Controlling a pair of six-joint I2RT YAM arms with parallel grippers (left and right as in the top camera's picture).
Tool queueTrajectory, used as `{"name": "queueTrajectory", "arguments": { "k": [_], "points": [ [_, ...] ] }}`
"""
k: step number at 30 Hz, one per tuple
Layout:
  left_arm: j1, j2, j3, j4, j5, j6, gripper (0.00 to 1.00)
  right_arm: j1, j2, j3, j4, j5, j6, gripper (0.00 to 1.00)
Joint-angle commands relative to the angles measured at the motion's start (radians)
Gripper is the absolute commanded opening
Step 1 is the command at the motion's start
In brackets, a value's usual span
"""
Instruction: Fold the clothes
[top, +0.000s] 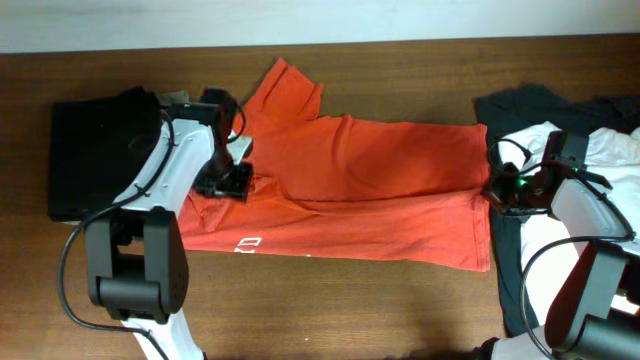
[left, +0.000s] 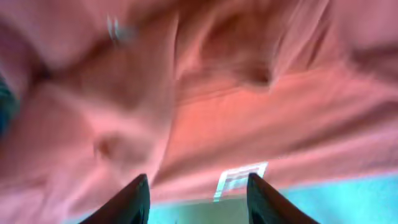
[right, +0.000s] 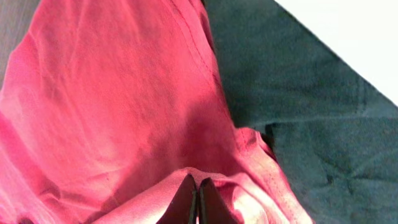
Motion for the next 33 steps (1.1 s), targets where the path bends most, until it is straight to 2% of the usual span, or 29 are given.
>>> {"name": "queueTrajectory", "arguments": {
  "k": [1, 3, 5, 6, 7, 8, 12, 15, 16, 17, 18, 20, 21, 22, 23, 24, 27, 29, 30, 32, 33],
  "points": [
    [-0.003, 0.008, -0.040, -0.016, -0.066, 0.000, 0.48, -0.003, 0.005, 0.016, -0.003, -0.001, -0.002, 0.04],
    [-0.003, 0.008, -0.128, 0.089, -0.118, -0.005, 0.44, -0.003, 0.005, 0.016, -0.004, -0.001, -0.002, 0.04],
    [-0.003, 0.008, -0.175, 0.168, -0.119, -0.011, 0.36, -0.003, 0.005, 0.016, -0.004, -0.001, -0.002, 0.04],
    [-0.003, 0.008, -0.191, 0.180, -0.123, -0.011, 0.28, -0.003, 0.005, 0.016, -0.005, -0.002, -0.002, 0.04],
    [-0.003, 0.008, -0.196, 0.181, -0.141, -0.011, 0.10, -0.003, 0.005, 0.016, -0.005, -0.002, -0.002, 0.04],
    [-0.003, 0.008, -0.187, 0.179, -0.141, -0.011, 0.01, -0.003, 0.005, 0.016, -0.004, -0.001, -0.002, 0.04],
    [-0.002, 0.007, 0.026, 0.130, -0.210, -0.015, 0.01, -0.003, 0.005, 0.016, -0.003, 0.006, -0.001, 0.04],
    [-0.001, 0.012, 0.048, 0.244, -0.235, -0.014, 0.00, -0.003, 0.005, 0.016, 0.012, 0.019, -0.001, 0.04],
    [-0.001, 0.014, 0.048, 0.278, -0.277, -0.014, 0.09, -0.003, 0.005, 0.016, 0.014, 0.037, 0.003, 0.04],
    [-0.001, 0.014, 0.048, 0.290, -0.315, -0.014, 0.11, -0.003, 0.005, 0.016, 0.015, 0.037, 0.003, 0.04],
    [-0.001, 0.014, 0.048, 0.308, -0.363, -0.014, 0.19, -0.003, 0.005, 0.016, 0.017, 0.046, 0.003, 0.04],
    [-0.001, 0.014, 0.048, 0.305, -0.393, -0.015, 0.42, -0.003, 0.005, 0.016, 0.022, 0.089, 0.002, 0.04],
    [-0.003, 0.013, 0.048, 0.280, -0.363, -0.014, 0.42, -0.003, 0.005, 0.016, 0.021, 0.089, 0.002, 0.04],
    [-0.005, 0.013, 0.048, 0.250, -0.284, -0.009, 0.42, -0.003, 0.005, 0.016, 0.011, 0.089, 0.002, 0.04],
    [-0.006, 0.014, 0.047, 0.187, -0.010, 0.093, 0.42, -0.003, 0.005, 0.016, -0.004, 0.089, 0.002, 0.05],
    [-0.008, 0.014, 0.036, 0.170, 0.066, 0.120, 0.42, -0.003, 0.005, 0.016, -0.014, 0.089, 0.002, 0.04],
    [-0.032, 0.021, -0.113, 0.256, 0.057, 0.135, 0.37, -0.003, 0.005, 0.016, -0.031, 0.089, 0.002, 0.05],
    [-0.042, 0.021, -0.166, 0.321, -0.085, 0.114, 0.35, -0.003, 0.005, 0.016, -0.030, 0.089, 0.002, 0.05],
    [-0.042, 0.021, -0.166, 0.341, -0.147, 0.087, 0.25, -0.003, 0.005, 0.016, -0.030, 0.089, 0.002, 0.05],
    [-0.042, 0.021, -0.153, 0.376, -0.248, 0.037, 0.01, -0.003, 0.005, 0.016, -0.031, 0.089, 0.002, 0.05],
    [-0.042, 0.019, -0.127, 0.366, -0.249, 0.033, 0.01, -0.003, 0.005, 0.016, -0.031, 0.089, 0.002, 0.05]
  ]
}}
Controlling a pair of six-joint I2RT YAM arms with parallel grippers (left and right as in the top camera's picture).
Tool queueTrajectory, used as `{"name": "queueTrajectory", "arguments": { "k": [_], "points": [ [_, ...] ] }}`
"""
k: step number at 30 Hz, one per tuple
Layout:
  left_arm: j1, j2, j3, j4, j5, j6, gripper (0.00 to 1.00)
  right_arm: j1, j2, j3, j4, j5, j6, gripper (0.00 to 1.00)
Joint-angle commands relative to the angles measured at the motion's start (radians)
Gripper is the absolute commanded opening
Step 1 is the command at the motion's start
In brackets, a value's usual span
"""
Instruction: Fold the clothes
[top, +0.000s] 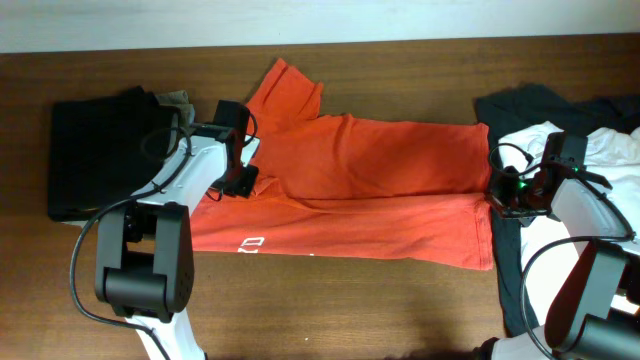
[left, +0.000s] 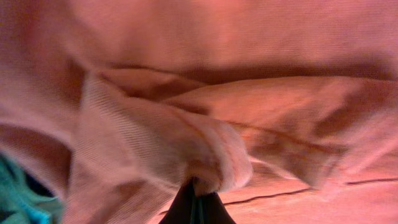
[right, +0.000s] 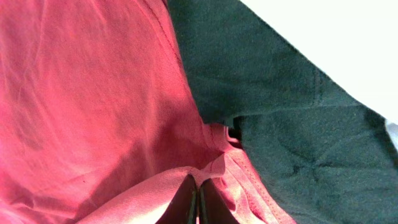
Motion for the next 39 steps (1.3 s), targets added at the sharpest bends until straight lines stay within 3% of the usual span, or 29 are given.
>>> {"name": "queueTrajectory", "arguments": {
  "k": [1, 8, 9, 10, 11, 12, 14, 16, 18, 21, 22, 23, 24, 25, 29, 31, 32, 34, 35, 38, 39],
  "points": [
    [-0.001, 0.000, 0.072, -0.017, -0.116, -0.060, 0.00, -0.003, 0.005, 0.016, 0.002, 0.016, 0.001, 0.05],
    [0.004, -0.007, 0.136, -0.017, -0.409, -0.144, 0.00, -0.003, 0.005, 0.016, 0.002, 0.016, 0.000, 0.05],
    [0.006, -0.007, 0.138, -0.018, -0.433, -0.152, 0.06, -0.003, 0.005, 0.016, 0.002, 0.016, 0.000, 0.04],
    [0.005, -0.007, 0.138, -0.023, -0.448, -0.151, 0.27, -0.003, 0.005, 0.016, 0.002, 0.016, 0.000, 0.04],
    [0.006, -0.007, 0.150, -0.051, -0.500, -0.180, 0.40, -0.003, 0.005, 0.016, 0.002, 0.016, 0.000, 0.05],
    [0.006, -0.007, 0.184, -0.090, -0.512, -0.200, 0.43, -0.003, 0.005, 0.016, 0.002, 0.016, 0.000, 0.04],
    [0.000, -0.007, 0.255, -0.141, -0.367, -0.183, 0.42, -0.003, 0.005, 0.016, 0.002, 0.016, 0.000, 0.05],
    [-0.024, -0.007, 0.293, -0.204, 0.002, -0.052, 0.36, -0.003, 0.005, 0.016, 0.001, 0.016, 0.000, 0.04],
    [-0.060, -0.001, 0.204, -0.182, 0.026, -0.047, 0.41, -0.003, 0.005, 0.016, 0.001, 0.016, 0.000, 0.04],
    [-0.062, 0.043, 0.070, -0.004, 0.000, -0.029, 0.44, -0.003, 0.005, 0.016, -0.002, 0.016, 0.000, 0.04],
    [-0.062, 0.046, 0.070, 0.039, -0.056, -0.029, 0.44, -0.003, 0.005, 0.016, -0.002, 0.016, 0.000, 0.04],
    [-0.062, 0.046, 0.070, 0.075, -0.135, -0.030, 0.34, -0.003, 0.005, 0.016, -0.003, 0.016, 0.000, 0.04],
    [-0.062, 0.045, 0.071, 0.087, -0.227, -0.042, 0.14, -0.003, 0.005, 0.016, -0.006, 0.016, 0.000, 0.04],
    [-0.059, 0.045, 0.073, 0.080, -0.351, -0.081, 0.02, -0.003, 0.005, 0.016, -0.011, 0.016, 0.000, 0.04],
    [-0.027, 0.045, 0.112, 0.035, -0.485, -0.169, 0.00, -0.003, 0.005, 0.016, -0.013, 0.016, 0.000, 0.04],
    [-0.010, 0.045, 0.143, 0.018, -0.439, -0.173, 0.01, -0.003, 0.005, 0.016, -0.013, 0.016, 0.000, 0.04],
    [-0.014, 0.043, 0.166, -0.016, -0.331, -0.163, 0.06, -0.003, 0.005, 0.016, -0.014, 0.016, 0.000, 0.04],
    [-0.033, 0.042, 0.186, -0.101, 0.056, -0.039, 0.20, -0.003, 0.005, 0.016, -0.018, 0.016, -0.003, 0.04],
    [-0.050, 0.045, 0.175, -0.130, 0.137, -0.032, 0.27, -0.003, 0.005, 0.016, -0.019, 0.016, -0.003, 0.04],
    [-0.091, 0.054, 0.098, -0.113, 0.157, -0.032, 0.55, -0.003, 0.005, 0.016, -0.019, 0.016, -0.003, 0.05],
    [-0.091, 0.054, 0.079, -0.090, 0.169, -0.032, 0.56, -0.003, 0.005, 0.016, -0.019, 0.016, -0.003, 0.05]
  ]
}}
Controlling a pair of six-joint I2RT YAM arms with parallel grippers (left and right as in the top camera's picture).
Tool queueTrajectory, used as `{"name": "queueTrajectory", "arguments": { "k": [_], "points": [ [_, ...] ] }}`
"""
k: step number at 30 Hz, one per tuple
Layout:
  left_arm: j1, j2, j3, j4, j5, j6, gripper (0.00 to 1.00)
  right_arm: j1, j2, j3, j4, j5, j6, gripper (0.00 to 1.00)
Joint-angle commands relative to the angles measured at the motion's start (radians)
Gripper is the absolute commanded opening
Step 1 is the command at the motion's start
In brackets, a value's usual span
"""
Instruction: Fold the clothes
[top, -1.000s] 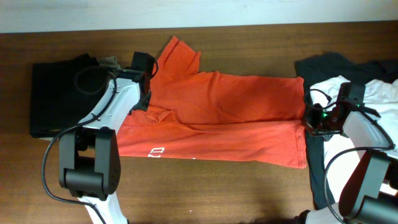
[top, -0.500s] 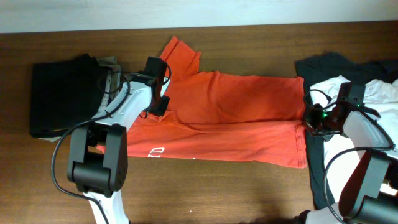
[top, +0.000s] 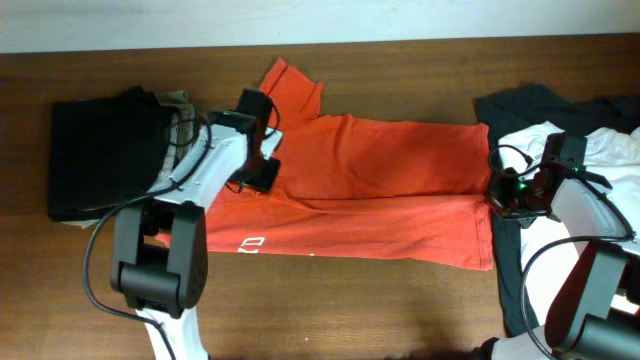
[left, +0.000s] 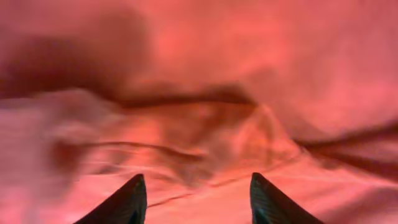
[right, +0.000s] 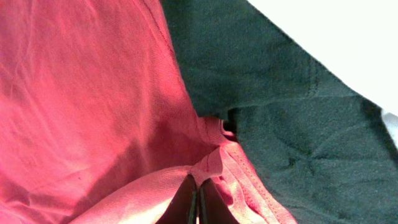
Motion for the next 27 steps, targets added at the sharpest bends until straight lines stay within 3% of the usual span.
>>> {"name": "queueTrajectory", "arguments": {
  "k": [1, 3, 4, 5, 7, 13, 14, 15, 21, 22, 24, 26, 27],
  "points": [
    [-0.006, 0.011, -0.061, 0.043, 0.084, 0.015, 0.57, -0.003, 0.004, 0.016, 0.001, 0.013, -0.003, 0.05],
    [-0.006, 0.012, -0.064, 0.079, 0.082, 0.016, 0.55, -0.003, 0.004, 0.016, -0.002, 0.012, -0.002, 0.04],
    [-0.006, 0.014, -0.066, 0.095, 0.082, 0.019, 0.42, -0.003, 0.004, 0.016, -0.002, 0.012, -0.002, 0.05],
    [-0.006, 0.014, -0.066, 0.112, 0.083, 0.018, 0.19, -0.003, 0.004, 0.016, -0.004, 0.012, -0.002, 0.05],
    [-0.006, 0.014, -0.064, 0.113, 0.087, 0.018, 0.00, -0.003, 0.004, 0.016, -0.004, 0.012, -0.002, 0.05],
    [-0.034, 0.013, 0.095, 0.012, 0.110, 0.026, 0.01, -0.003, 0.004, 0.016, -0.005, 0.013, -0.002, 0.05],
    [-0.034, 0.014, 0.090, -0.040, 0.063, 0.026, 0.30, -0.003, 0.004, 0.016, -0.005, 0.012, -0.002, 0.05],
    [-0.032, 0.014, 0.076, -0.057, 0.024, 0.026, 0.36, -0.003, 0.004, 0.016, -0.005, 0.013, -0.002, 0.05],
    [-0.028, 0.014, -0.075, 0.084, -0.007, 0.027, 0.44, -0.003, 0.004, 0.016, -0.005, 0.012, -0.002, 0.04],
    [-0.027, 0.015, -0.086, 0.088, -0.026, 0.027, 0.43, -0.003, 0.004, 0.016, -0.005, 0.012, -0.002, 0.04],
    [-0.027, 0.015, -0.087, 0.125, -0.032, 0.026, 0.22, -0.003, 0.004, 0.016, -0.004, 0.012, -0.002, 0.05],
    [-0.027, 0.015, -0.087, 0.152, -0.040, 0.027, 0.17, -0.003, 0.004, 0.016, -0.005, 0.012, -0.002, 0.04],
    [-0.027, 0.014, -0.087, 0.151, -0.039, 0.026, 0.01, -0.003, 0.004, 0.016, -0.005, 0.012, -0.002, 0.04]
  ]
}}
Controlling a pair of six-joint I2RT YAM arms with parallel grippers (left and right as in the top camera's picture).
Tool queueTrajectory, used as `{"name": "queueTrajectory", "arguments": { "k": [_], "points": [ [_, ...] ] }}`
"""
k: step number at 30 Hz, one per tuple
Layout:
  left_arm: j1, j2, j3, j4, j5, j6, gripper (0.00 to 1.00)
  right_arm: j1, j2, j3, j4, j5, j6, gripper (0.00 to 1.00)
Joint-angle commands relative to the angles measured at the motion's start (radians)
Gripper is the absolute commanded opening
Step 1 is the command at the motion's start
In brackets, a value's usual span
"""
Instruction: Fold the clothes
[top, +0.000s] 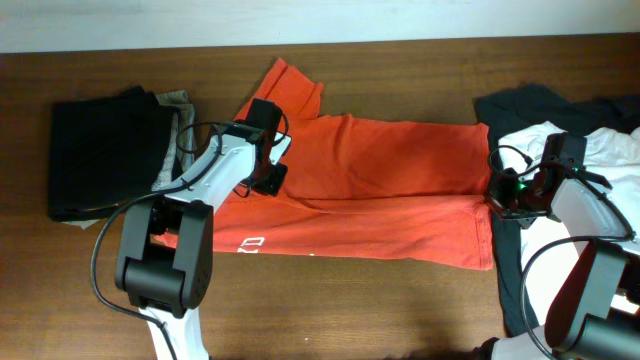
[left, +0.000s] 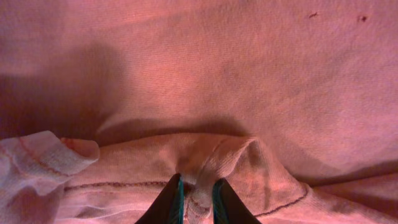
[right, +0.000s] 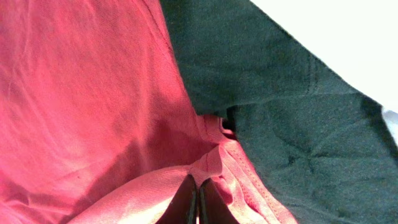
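Observation:
An orange shirt (top: 380, 190) lies folded lengthwise across the middle of the table, one sleeve pointing to the back. My left gripper (top: 270, 178) rests on its left part near that sleeve. In the left wrist view the left gripper (left: 194, 200) is shut on a raised ridge of the orange cloth (left: 205, 162). My right gripper (top: 497, 197) sits at the shirt's right end. In the right wrist view the right gripper (right: 197, 198) is shut on the shirt's hem (right: 227, 158).
A folded black garment (top: 100, 160) lies at the left with a grey-green cloth (top: 180, 100) behind it. A heap of dark clothing (top: 525, 105) and white clothing (top: 610, 150) covers the right end. The dark cloth (right: 292, 106) lies under the shirt's right hem.
My left gripper was open over the shirt's left part. It now sits slightly further right and is shut on a ridge of the cloth. The right gripper has not moved.
First my left gripper was open at the shirt's left edge. Then it was shut on a fold there. Then it stood open further right, and now it pinches a ridge near the sleeve. The right gripper held the right hem throughout.

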Motion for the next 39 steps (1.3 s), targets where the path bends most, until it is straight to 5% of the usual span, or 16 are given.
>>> {"name": "queueTrajectory", "arguments": {
  "k": [1, 5, 10, 11, 13, 16, 20, 25, 26, 27, 28, 33, 36, 37, 38, 39],
  "points": [
    [-0.001, 0.005, 0.012, -0.026, -0.013, 0.003, 0.00, -0.003, 0.003, 0.016, 0.000, 0.012, -0.003, 0.05],
    [-0.050, 0.005, 0.213, -0.135, 0.002, 0.047, 0.00, -0.003, 0.003, 0.016, 0.003, 0.012, -0.003, 0.05],
    [-0.107, 0.005, 0.234, -0.050, 0.002, 0.104, 0.00, -0.003, 0.003, 0.016, 0.005, 0.013, -0.003, 0.05],
    [-0.107, 0.005, 0.233, -0.037, 0.002, 0.104, 0.07, -0.003, 0.003, 0.016, 0.005, 0.013, -0.003, 0.05],
    [-0.107, 0.005, 0.233, -0.034, -0.012, 0.107, 0.53, -0.003, 0.003, 0.016, 0.003, 0.012, -0.003, 0.04],
    [-0.100, 0.005, 0.233, -0.097, -0.280, 0.106, 0.64, -0.003, 0.003, 0.016, 0.003, 0.012, -0.003, 0.04],
    [0.013, 0.011, 0.162, -0.051, -0.051, 0.126, 0.58, -0.003, 0.003, 0.016, 0.003, 0.012, -0.003, 0.04],
    [0.032, 0.108, 0.157, -0.046, 0.018, 0.175, 0.52, -0.003, 0.003, 0.016, -0.008, 0.012, -0.002, 0.05],
    [0.032, 0.108, 0.157, -0.042, 0.012, 0.175, 0.42, -0.003, 0.003, 0.016, -0.008, 0.012, -0.002, 0.05],
    [0.034, 0.108, 0.158, -0.027, -0.032, 0.174, 0.10, -0.003, 0.003, 0.016, -0.008, 0.012, -0.002, 0.04],
    [0.036, 0.108, 0.164, -0.024, -0.097, 0.158, 0.00, -0.003, 0.003, 0.016, -0.008, 0.012, -0.002, 0.05],
    [0.102, 0.108, 0.234, -0.012, -0.277, 0.099, 0.01, -0.003, 0.003, 0.016, -0.008, 0.013, -0.003, 0.05],
    [0.148, 0.108, 0.235, 0.005, -0.275, 0.045, 0.13, -0.003, 0.003, 0.016, -0.008, 0.013, -0.003, 0.05],
    [0.153, 0.108, 0.235, 0.006, -0.275, 0.037, 0.75, -0.003, 0.003, 0.016, -0.008, 0.013, -0.003, 0.05],
    [0.153, 0.108, 0.236, 0.005, -0.275, 0.037, 0.99, -0.003, 0.003, 0.016, -0.008, 0.013, -0.003, 0.05],
    [0.152, 0.107, 0.238, 0.000, -0.275, 0.039, 0.99, -0.003, 0.003, 0.016, -0.008, 0.013, -0.003, 0.05]
  ]
}}
